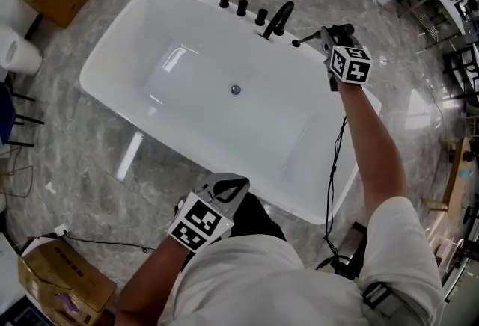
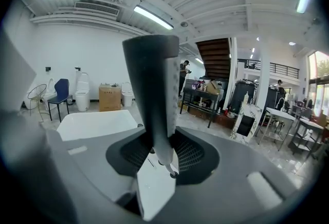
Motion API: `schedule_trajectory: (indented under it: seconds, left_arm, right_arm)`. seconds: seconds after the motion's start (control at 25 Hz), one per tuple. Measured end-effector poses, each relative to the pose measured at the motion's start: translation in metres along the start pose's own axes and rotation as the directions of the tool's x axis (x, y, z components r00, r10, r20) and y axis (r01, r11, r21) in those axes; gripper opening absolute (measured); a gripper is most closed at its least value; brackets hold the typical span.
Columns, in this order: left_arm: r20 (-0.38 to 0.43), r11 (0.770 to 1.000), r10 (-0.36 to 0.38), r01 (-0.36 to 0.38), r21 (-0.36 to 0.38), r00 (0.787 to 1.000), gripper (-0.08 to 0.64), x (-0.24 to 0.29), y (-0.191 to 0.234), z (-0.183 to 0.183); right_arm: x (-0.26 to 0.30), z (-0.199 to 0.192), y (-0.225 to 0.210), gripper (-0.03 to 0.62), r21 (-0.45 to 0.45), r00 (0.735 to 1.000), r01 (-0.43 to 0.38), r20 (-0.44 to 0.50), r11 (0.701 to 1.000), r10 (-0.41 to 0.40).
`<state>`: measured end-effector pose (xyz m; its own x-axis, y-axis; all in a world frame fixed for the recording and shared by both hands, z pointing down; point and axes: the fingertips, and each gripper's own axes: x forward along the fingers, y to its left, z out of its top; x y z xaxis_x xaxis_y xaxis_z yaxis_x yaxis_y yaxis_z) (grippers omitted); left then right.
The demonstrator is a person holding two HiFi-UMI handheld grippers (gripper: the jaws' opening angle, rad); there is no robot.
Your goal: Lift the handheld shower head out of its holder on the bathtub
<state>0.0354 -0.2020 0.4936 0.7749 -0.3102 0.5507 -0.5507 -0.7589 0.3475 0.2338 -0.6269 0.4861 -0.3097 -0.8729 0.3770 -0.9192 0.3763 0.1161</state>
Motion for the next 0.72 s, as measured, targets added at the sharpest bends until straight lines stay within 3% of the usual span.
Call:
schedule_trajectory:
  seconds: [0.72]
  left_arm:
    - [0.048,1.0,-0.011,0.01,0.022,0.999,0.006,-0.055,-0.054,-0.039]
  right_arm:
    - [-0.122,0.059,0.042,0.147,-0.064,0.995,0.0,0.097,0.998,0.006]
